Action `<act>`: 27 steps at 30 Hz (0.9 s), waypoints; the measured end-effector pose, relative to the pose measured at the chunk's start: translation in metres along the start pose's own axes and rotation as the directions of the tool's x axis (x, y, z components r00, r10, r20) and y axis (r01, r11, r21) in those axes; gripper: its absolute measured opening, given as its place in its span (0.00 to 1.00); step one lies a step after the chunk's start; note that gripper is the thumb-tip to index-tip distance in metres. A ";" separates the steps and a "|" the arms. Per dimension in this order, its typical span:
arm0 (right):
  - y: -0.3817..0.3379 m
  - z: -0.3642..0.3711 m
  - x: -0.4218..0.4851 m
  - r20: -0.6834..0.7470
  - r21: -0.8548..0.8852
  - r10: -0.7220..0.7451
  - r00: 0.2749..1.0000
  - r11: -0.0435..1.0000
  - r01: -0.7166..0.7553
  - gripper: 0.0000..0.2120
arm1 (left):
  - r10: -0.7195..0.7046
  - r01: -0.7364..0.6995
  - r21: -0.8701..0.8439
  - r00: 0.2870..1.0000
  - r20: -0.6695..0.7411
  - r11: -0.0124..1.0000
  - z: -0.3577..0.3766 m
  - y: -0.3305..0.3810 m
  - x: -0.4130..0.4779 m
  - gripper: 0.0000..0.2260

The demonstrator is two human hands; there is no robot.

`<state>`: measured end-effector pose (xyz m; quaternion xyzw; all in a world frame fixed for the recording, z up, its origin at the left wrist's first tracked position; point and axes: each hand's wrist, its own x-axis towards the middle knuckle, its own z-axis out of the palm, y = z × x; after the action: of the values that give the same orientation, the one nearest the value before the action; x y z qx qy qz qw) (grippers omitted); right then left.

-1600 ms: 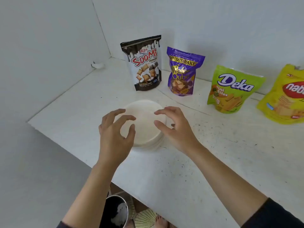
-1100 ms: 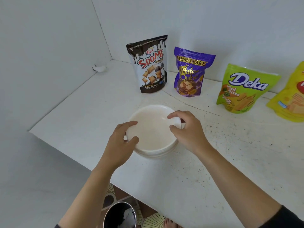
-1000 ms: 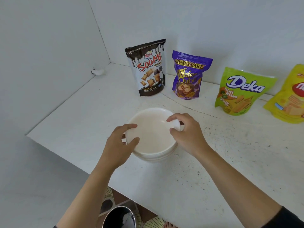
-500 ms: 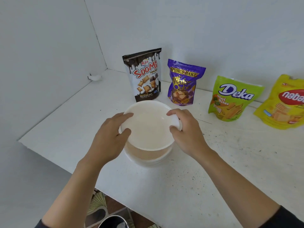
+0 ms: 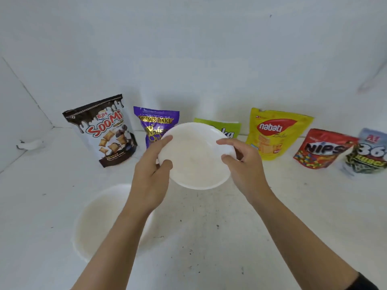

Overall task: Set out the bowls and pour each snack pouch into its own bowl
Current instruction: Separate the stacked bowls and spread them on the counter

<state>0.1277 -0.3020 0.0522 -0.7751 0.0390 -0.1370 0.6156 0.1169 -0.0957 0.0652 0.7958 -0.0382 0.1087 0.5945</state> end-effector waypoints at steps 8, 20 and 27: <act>0.060 -0.048 0.018 -0.075 -0.134 0.121 0.990 0.982 -0.130 0.22 | -0.090 0.084 0.113 0.995 0.047 0.990 0.091 -0.031 0.007 0.25; 0.125 -0.031 0.020 0.084 -0.283 0.261 0.962 0.932 -0.228 0.24 | -0.354 0.330 0.289 0.935 0.032 0.898 0.111 -0.091 0.012 0.25; 0.127 -0.023 0.015 0.107 -0.326 0.292 0.950 0.913 -0.244 0.24 | -0.376 0.326 0.358 0.923 0.079 0.875 0.109 -0.099 0.005 0.28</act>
<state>0.1500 -0.3582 -0.0634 -0.8570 0.1186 0.0170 0.5011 0.1543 -0.1709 -0.0561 0.8852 0.0829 -0.0547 0.4545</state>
